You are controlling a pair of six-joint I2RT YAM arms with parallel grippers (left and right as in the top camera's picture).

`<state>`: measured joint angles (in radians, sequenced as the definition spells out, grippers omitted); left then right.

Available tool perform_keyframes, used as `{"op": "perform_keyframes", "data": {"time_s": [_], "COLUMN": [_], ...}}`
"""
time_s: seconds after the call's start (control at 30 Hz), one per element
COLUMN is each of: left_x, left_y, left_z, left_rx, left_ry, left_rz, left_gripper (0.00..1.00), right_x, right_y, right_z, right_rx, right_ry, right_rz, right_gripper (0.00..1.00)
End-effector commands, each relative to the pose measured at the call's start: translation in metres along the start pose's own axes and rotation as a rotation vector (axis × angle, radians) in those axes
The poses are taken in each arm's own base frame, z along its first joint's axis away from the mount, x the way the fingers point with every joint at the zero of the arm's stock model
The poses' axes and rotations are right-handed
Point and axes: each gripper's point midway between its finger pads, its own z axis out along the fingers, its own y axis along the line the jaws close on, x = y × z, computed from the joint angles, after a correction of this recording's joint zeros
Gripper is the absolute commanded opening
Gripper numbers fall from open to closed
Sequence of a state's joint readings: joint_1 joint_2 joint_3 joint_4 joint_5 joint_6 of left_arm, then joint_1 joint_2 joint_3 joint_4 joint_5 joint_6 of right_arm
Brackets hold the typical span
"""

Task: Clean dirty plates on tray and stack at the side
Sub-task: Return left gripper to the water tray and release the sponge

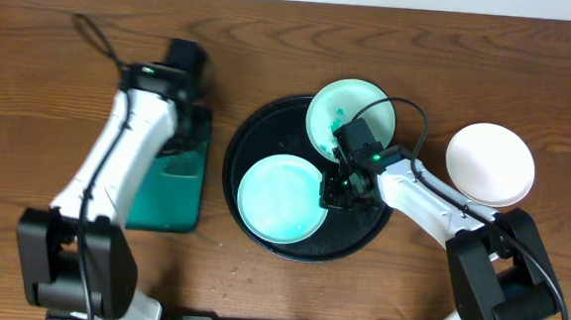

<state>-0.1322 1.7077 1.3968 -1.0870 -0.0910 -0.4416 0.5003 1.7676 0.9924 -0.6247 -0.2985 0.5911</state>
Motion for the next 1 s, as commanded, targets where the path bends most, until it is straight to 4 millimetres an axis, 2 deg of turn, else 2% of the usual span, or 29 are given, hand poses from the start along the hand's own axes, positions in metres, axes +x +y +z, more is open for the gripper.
{"op": "perform_keyframes", "data": {"time_s": [0.0, 0.2, 0.3, 0.37, 0.43, 0.47, 0.53, 0.6, 0.7, 0.77, 0.87, 0.97], "left_x": [-0.016, -0.012, -0.01, -0.009, -0.01, -0.011, -0.011, -0.011, -0.013, -0.015, -0.018, -0.018], "left_y": [0.032, 0.042, 0.041, 0.033, 0.03, 0.03, 0.028, 0.026, 0.024, 0.024, 0.025, 0.022], "left_z": [0.021, 0.065, 0.077, 0.077, 0.074, 0.072, 0.068, 0.064, 0.056, 0.048, 0.032, 0.011], "left_rx": [-0.029, 0.026, 0.02, 0.056, 0.079, 0.083, 0.096, 0.111, 0.134, 0.143, 0.162, 0.208], "left_ry": [0.049, 0.206, 0.235, 0.24, 0.236, 0.23, 0.225, 0.22, 0.201, 0.176, 0.133, 0.093], "left_rz": [-0.079, -0.106, -0.098, -0.077, -0.073, -0.073, -0.073, -0.074, -0.076, -0.077, -0.078, -0.08], "left_gripper": [0.07, 0.06, 0.07, 0.07, 0.17, 0.35, 0.55, 0.65, 0.7, 0.71, 0.71, 0.71], "right_x": [-0.003, -0.004, -0.004, -0.004, -0.004, -0.004, -0.005, -0.007, -0.01, -0.013, -0.018, -0.02], "right_y": [-0.005, -0.005, -0.005, -0.005, -0.005, -0.005, -0.005, -0.003, 0.002, 0.005, 0.007, 0.008], "right_z": [0.001, 0.001, 0.001, 0.001, 0.001, 0.001, 0.001, 0.001, 0.002, 0.002, 0.001, 0.002], "right_rx": [0.023, 0.021, 0.021, 0.021, 0.021, 0.021, 0.021, 0.016, 0.003, -0.005, -0.011, -0.015], "right_ry": [-0.017, -0.02, -0.02, -0.02, -0.021, -0.022, -0.027, -0.034, -0.052, -0.063, -0.084, -0.098], "right_rz": [-0.011, -0.012, -0.012, -0.013, -0.012, -0.012, -0.014, -0.017, -0.031, -0.037, -0.042, -0.048], "right_gripper": [0.01, 0.01, 0.01, 0.01, 0.01, 0.01, 0.05, 0.11, 0.29, 0.29, 0.24, 0.25]}}
